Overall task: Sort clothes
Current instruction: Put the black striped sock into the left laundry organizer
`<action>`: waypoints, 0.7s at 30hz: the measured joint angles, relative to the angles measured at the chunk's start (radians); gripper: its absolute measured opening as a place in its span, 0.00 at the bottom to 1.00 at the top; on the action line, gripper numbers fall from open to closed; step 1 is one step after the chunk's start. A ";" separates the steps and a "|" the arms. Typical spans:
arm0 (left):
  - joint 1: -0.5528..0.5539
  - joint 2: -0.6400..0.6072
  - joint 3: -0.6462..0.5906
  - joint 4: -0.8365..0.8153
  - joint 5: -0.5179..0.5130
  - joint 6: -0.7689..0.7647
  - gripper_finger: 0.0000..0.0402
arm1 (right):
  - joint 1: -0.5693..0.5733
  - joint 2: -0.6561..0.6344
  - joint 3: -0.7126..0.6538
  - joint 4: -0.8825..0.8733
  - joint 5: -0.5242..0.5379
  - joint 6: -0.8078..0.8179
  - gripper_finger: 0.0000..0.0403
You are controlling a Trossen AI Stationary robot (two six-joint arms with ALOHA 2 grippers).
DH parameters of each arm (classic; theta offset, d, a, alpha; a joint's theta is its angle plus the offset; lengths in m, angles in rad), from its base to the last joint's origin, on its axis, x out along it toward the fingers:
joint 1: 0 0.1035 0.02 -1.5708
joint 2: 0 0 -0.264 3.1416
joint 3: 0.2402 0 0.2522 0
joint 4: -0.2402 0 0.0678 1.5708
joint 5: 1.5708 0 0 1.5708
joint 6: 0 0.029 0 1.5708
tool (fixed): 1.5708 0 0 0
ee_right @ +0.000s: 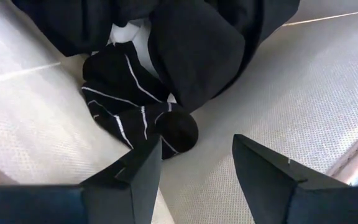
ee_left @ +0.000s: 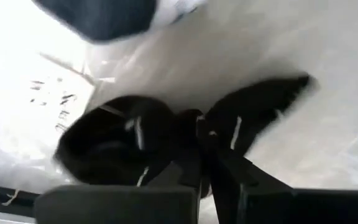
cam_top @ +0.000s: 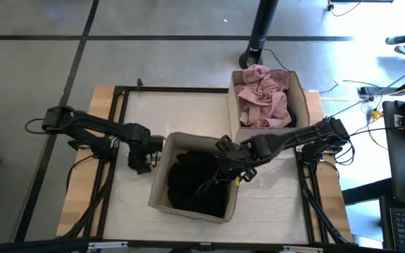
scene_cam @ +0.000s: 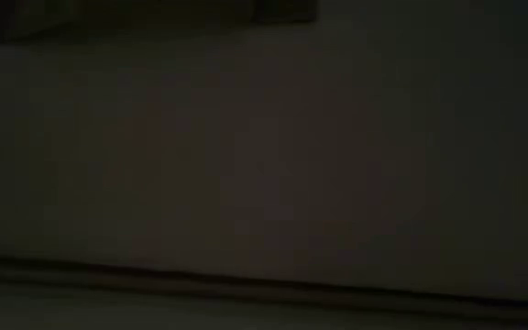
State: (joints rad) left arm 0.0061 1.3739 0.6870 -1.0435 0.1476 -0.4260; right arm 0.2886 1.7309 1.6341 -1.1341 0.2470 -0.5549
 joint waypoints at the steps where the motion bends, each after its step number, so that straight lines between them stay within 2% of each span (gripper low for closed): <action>1: -0.006 -0.023 0.017 -0.013 0.000 -0.006 0.03 | 0.000 0.000 0.000 0.001 0.000 0.000 0.49; 4: -0.017 -0.107 0.075 -0.079 -0.029 -0.026 0.01 | 0.000 0.000 0.000 0.001 0.000 0.000 0.49; 8: -0.032 -0.228 0.182 -0.208 -0.140 -0.059 0.02 | 0.000 0.000 0.000 0.004 0.000 0.000 0.49; 11: -0.033 -0.324 0.282 -0.237 -0.209 -0.065 0.01 | 0.000 0.000 0.000 0.007 0.000 0.000 0.49; 15: -0.033 -0.427 0.395 -0.153 -0.289 -0.008 0.02 | 0.000 0.000 0.000 0.010 0.000 0.000 0.49; 18: -0.032 -0.472 0.461 -0.075 -0.297 0.050 0.02 | 0.000 0.000 0.000 0.010 0.000 0.000 0.49; 21: -0.033 -0.501 0.486 0.084 -0.275 0.129 0.01 | 0.000 0.000 0.000 0.010 0.000 0.000 0.49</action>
State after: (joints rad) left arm -0.0269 0.8733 1.1728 -0.9594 -0.1270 -0.2973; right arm 0.2886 1.7309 1.6344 -1.1243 0.2466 -0.5552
